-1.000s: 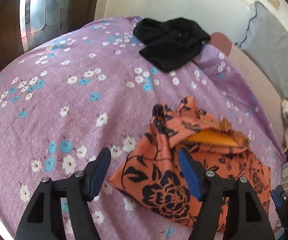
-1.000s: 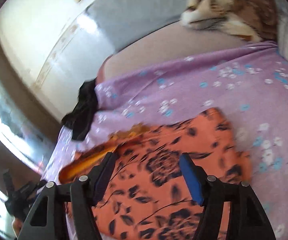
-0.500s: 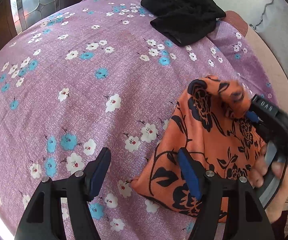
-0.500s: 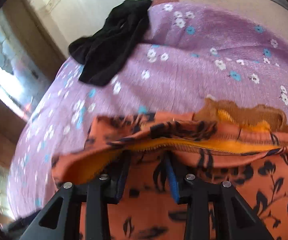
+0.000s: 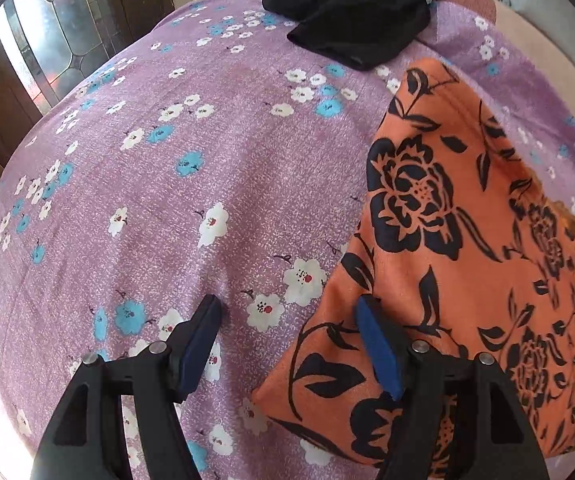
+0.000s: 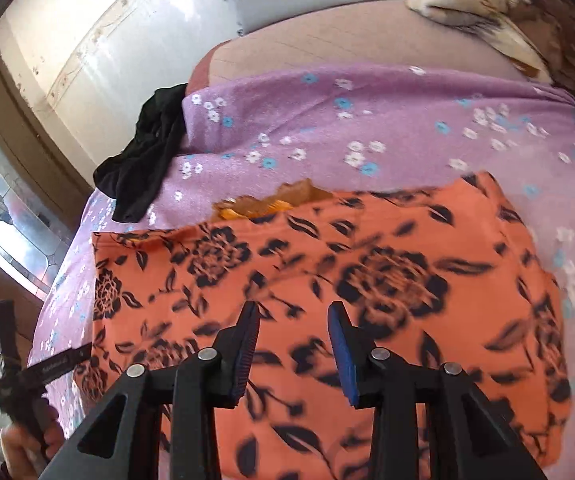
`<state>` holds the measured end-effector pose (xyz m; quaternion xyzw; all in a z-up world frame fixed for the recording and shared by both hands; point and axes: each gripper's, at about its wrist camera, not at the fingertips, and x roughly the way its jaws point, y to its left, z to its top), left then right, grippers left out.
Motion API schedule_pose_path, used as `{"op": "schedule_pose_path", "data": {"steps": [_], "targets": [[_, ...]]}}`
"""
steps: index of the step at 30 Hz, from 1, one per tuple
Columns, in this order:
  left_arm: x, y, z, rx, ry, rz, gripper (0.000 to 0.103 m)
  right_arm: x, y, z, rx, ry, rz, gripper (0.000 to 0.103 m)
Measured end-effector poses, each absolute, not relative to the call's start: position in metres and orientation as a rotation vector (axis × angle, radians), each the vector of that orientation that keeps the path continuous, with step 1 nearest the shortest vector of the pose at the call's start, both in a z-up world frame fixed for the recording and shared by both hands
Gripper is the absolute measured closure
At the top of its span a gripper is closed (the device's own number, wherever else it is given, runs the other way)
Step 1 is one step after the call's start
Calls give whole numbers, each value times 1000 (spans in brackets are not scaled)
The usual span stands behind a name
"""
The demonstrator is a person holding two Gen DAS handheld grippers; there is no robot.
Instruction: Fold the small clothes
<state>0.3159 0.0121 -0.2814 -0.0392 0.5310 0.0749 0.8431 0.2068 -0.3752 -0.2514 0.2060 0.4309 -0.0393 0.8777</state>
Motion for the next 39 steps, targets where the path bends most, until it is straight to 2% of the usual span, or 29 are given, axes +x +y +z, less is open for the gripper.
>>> {"op": "schedule_pose_path", "data": {"steps": [2,7,8,10,16,20,22,26,30,35,39], "targets": [[309,6,-276,-43,1093,177,31,192,-393,-279,459,1041,-114,61],[271,21,-249,-159,1032,75,32,140,-421,-252,613,909,-59,61],[258,25,-245,-187,1022,43,32,129,-425,-244,655,870,-41,58],[245,26,-246,-263,1048,-47,32,108,-433,-236,747,806,-21,37],[223,20,-282,-491,1201,-275,33,84,-437,-265,1041,784,45,36],[229,24,-289,-615,1192,-315,34,78,-446,-295,1242,792,30,36],[236,26,-292,-676,1183,-320,42,76,-454,-309,1331,790,4,36],[256,27,-302,-791,1180,-331,51,83,-467,-331,1418,794,-65,38],[268,22,-297,-817,1130,-308,54,101,-476,-325,1368,740,-76,38],[272,6,-284,-710,1062,-306,54,112,-479,-303,1300,605,-29,36],[276,7,-298,-694,1086,-253,53,128,-471,-306,1214,686,-62,36]]}}
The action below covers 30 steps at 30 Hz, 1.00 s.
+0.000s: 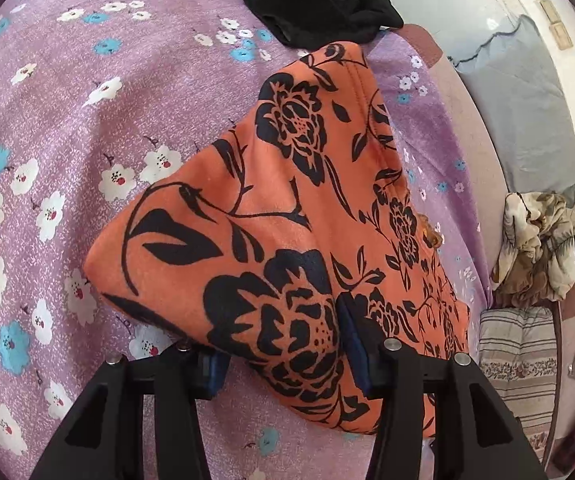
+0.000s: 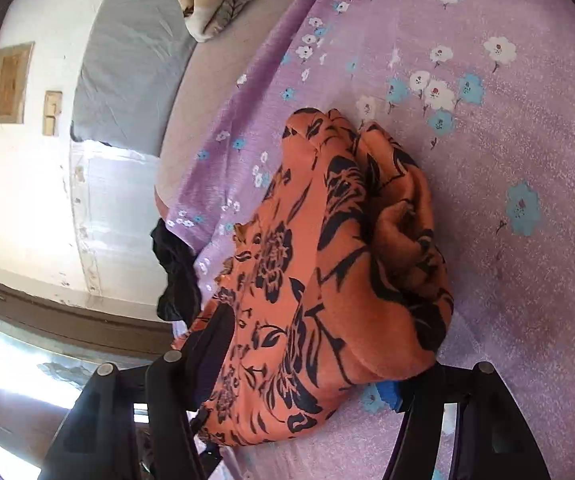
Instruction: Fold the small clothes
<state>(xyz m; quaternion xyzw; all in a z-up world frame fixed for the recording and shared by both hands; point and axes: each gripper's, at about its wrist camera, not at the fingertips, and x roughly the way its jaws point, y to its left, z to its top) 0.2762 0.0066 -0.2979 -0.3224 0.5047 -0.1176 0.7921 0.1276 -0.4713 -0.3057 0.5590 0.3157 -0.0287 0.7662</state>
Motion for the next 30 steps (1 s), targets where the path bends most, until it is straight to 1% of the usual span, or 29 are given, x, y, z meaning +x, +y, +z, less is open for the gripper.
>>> {"op": "schedule_pose_path", "data": {"steps": [2,3,4,5,6,7,9,10,13,18,20,21,23,24,25,27,30], "targets": [[277,7,-296,-723,1080,-245,48,133,-470,-313,1197,736,-90,41],[277,7,-296,-725,1078,-246,48,137,-470,-314,1164,762,-109,54],[276,7,-296,-722,1075,-240,49,140,-469,-315,1125,783,-134,71],[275,9,-295,-723,1064,-225,52,141,-468,-314,1103,790,-147,75],[274,10,-293,-715,1051,-206,66,141,-467,-313,1090,785,-157,80],[274,10,-292,-703,1043,-200,71,141,-465,-310,1064,776,-166,83],[272,10,-290,-684,1035,-187,77,138,-457,-294,970,740,-181,86],[271,10,-289,-678,1027,-186,80,136,-452,-284,911,715,-186,87],[261,14,-273,-686,984,-201,81,127,-436,-261,786,663,-193,88],[215,27,-248,-643,973,-234,81,84,-430,-240,790,638,-176,88],[202,29,-256,-627,1008,-207,80,75,-432,-242,789,694,-168,88],[201,26,-266,-621,1044,-190,77,72,-433,-249,790,740,-184,87],[207,24,-293,-599,1156,-159,71,73,-439,-275,835,883,-232,83],[210,29,-299,-639,1153,-175,70,75,-442,-287,886,951,-247,82],[212,35,-299,-683,1143,-190,69,72,-448,-295,959,973,-251,78],[218,46,-297,-740,1158,-214,68,58,-461,-288,1047,913,-262,76],[220,61,-298,-842,1138,-213,68,31,-470,-261,991,811,-360,76]]}}
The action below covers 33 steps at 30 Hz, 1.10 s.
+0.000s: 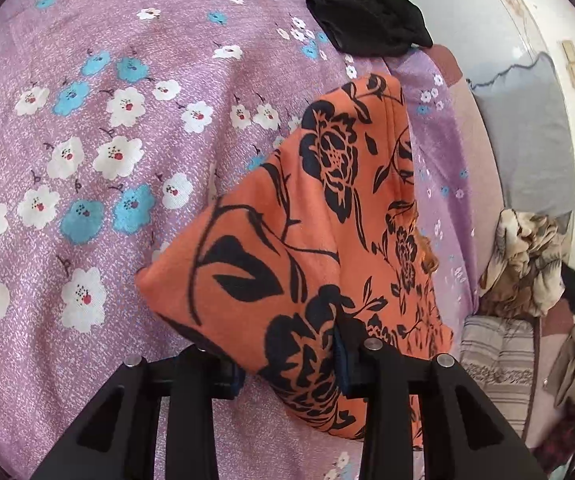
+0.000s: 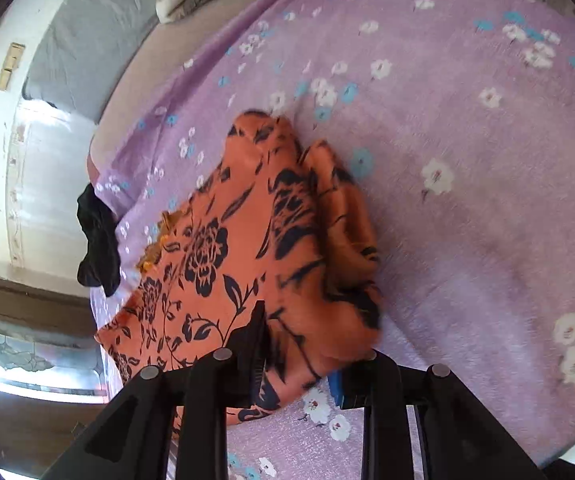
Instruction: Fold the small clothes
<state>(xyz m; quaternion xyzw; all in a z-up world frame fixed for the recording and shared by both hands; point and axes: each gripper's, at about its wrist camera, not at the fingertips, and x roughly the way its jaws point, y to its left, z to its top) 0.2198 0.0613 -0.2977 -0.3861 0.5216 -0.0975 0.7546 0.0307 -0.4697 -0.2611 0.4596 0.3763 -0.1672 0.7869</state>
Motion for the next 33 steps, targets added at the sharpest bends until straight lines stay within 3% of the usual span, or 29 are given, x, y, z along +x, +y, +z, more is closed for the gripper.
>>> {"op": "schedule_pose_path", "data": {"steps": [9,18,21,22,23,33], "targets": [[218,50,-283,-739,1076,-194,71,29,-410,-186,483,531,-567,72],[229,45,-298,-744,1082,-161,67,138,-334,-255,687,868,30,76],[228,40,-290,-698,1045,-165,75,148,-332,-305,823,1044,30,78],[228,37,-286,-673,1026,-172,76,147,-338,-313,846,1044,0,96],[227,34,-280,-648,1001,-182,77,145,-342,-316,874,1045,9,101],[203,-59,-214,-222,744,-424,80,136,-362,-317,955,1078,119,101]]}}
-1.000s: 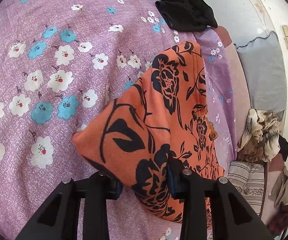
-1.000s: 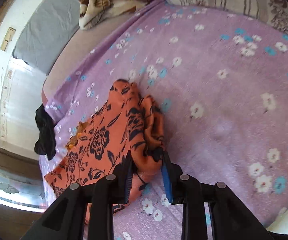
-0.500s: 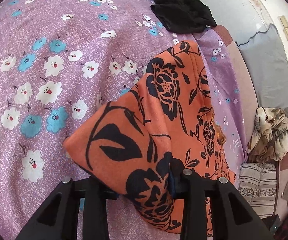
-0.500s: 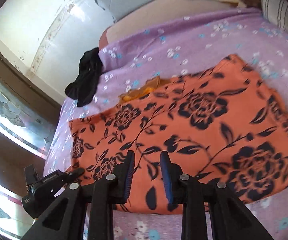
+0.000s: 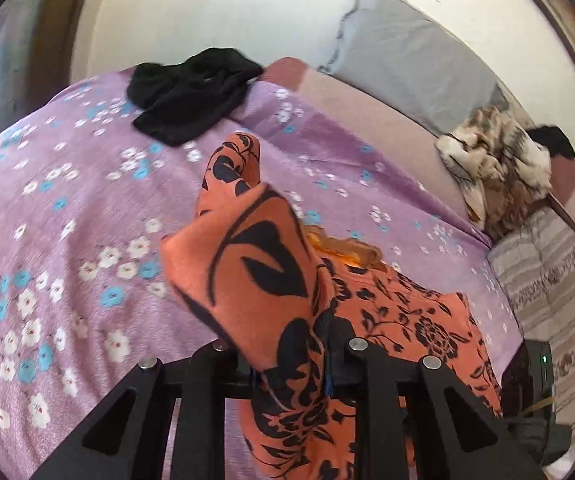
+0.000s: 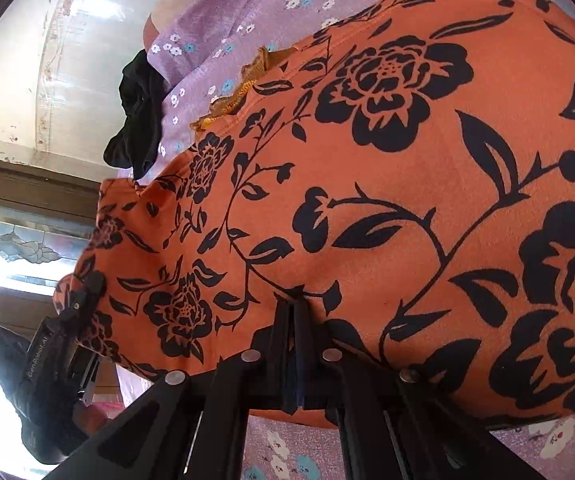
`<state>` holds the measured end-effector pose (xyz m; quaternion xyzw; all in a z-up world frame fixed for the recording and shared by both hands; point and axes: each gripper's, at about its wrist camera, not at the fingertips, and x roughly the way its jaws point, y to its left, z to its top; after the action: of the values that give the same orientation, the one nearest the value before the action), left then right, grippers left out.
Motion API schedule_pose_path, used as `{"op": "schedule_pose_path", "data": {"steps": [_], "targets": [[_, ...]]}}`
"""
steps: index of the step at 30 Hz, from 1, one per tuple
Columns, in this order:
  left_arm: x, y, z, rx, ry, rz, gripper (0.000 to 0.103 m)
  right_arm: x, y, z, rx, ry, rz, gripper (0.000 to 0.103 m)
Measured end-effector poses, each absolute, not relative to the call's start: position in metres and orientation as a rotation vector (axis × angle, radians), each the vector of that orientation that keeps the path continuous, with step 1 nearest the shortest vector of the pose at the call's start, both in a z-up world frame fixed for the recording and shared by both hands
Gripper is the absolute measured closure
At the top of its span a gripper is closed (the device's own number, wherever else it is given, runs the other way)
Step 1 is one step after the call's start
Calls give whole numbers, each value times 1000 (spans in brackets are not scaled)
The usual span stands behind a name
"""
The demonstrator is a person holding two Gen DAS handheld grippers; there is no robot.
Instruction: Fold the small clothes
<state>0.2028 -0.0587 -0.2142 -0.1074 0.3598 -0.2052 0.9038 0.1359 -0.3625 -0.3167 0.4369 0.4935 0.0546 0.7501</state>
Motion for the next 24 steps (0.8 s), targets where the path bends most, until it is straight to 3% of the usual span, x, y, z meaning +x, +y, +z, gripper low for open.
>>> {"op": "schedule_pose_path", "data": {"steps": [5,7,8,10,11,12,15,19,24], "targets": [[171,-139,-217,139,723,-595,75,125,-405,-303,1035,987,83,93],[168,-146,-220,178,742,-639,49,121,-422,-300,1111,921,119,92],[172,-141,-218,137,772,-671,43,120,-427,-298,1142,901,139,90],[179,-121,-210,12,813,-757,33,120,-434,-295,1178,872,165,58],[181,-108,-202,-51,812,-808,31,121,-434,-294,1197,844,185,21],[183,-96,-195,-96,796,-831,27,123,-432,-290,1206,820,216,15],[189,-59,-181,-154,722,-745,16,146,-419,-282,1179,839,299,15],[215,-26,-204,-214,817,-581,16,178,-409,-280,1169,849,361,15],[225,-45,-257,-86,1013,-500,17,225,-390,-283,1128,964,387,15]]}}
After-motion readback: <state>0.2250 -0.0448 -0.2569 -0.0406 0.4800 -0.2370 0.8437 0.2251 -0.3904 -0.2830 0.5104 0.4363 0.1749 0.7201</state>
